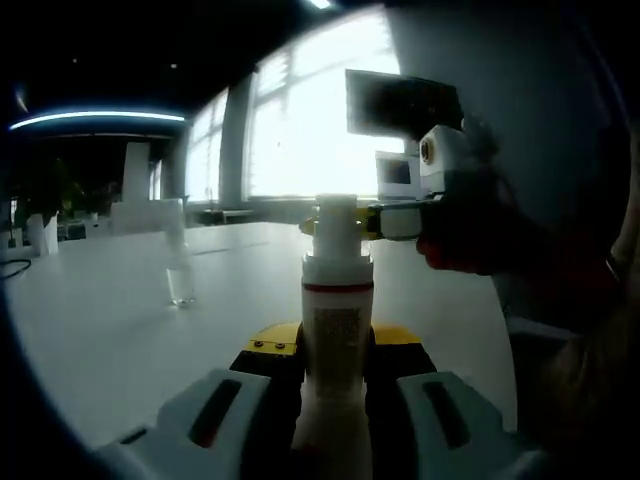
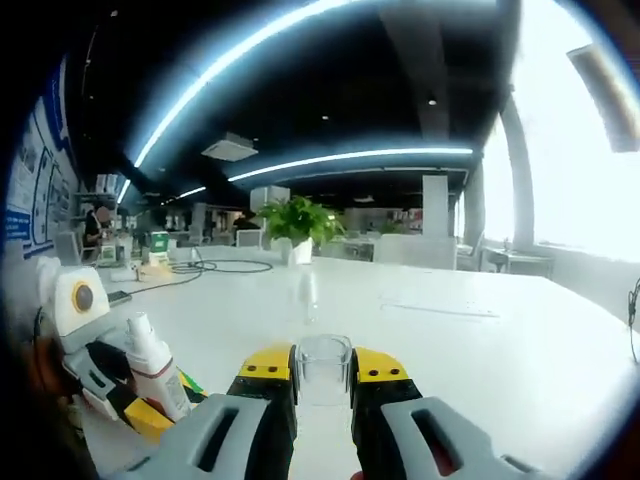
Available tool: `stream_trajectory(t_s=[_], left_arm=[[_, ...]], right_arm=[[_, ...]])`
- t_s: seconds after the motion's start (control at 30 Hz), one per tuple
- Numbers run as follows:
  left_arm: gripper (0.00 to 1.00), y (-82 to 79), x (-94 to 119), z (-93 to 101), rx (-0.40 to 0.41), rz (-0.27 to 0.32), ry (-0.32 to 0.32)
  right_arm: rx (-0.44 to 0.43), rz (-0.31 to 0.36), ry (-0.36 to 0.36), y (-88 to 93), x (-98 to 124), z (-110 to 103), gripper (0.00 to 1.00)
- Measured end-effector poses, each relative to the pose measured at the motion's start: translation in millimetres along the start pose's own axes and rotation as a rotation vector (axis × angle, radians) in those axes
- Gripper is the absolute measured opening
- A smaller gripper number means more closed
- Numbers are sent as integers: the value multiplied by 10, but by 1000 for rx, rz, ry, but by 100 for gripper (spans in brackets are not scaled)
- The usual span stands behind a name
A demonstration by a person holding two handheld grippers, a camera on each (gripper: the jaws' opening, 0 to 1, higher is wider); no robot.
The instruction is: Clamp pump bottle remove cover press pump head put on cover
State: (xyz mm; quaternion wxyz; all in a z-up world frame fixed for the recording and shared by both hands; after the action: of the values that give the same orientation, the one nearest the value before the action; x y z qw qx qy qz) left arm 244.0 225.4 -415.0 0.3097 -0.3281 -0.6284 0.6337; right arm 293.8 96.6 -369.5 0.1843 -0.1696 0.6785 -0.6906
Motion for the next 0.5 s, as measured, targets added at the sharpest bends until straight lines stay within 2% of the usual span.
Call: stream_trajectory(t_s=[0.5], left_arm=[[14,2,-5,-4,0,0,0]], right_arm=[[-20,-54,19,256,-73,112,16]])
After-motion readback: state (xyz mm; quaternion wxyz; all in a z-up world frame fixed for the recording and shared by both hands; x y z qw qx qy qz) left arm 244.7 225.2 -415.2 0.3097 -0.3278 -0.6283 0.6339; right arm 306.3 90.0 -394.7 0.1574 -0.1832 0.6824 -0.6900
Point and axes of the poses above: the point that each gripper's makers call its tool centre point, and the gripper's own axes: x roughly backward along the fingers, z roughly to its right, y roughly out of its underside, the point moved 5 cm from there along x, roughly backward along the fingers, and after that the axes turned 6 degrees about z, right-handed, at the moved point
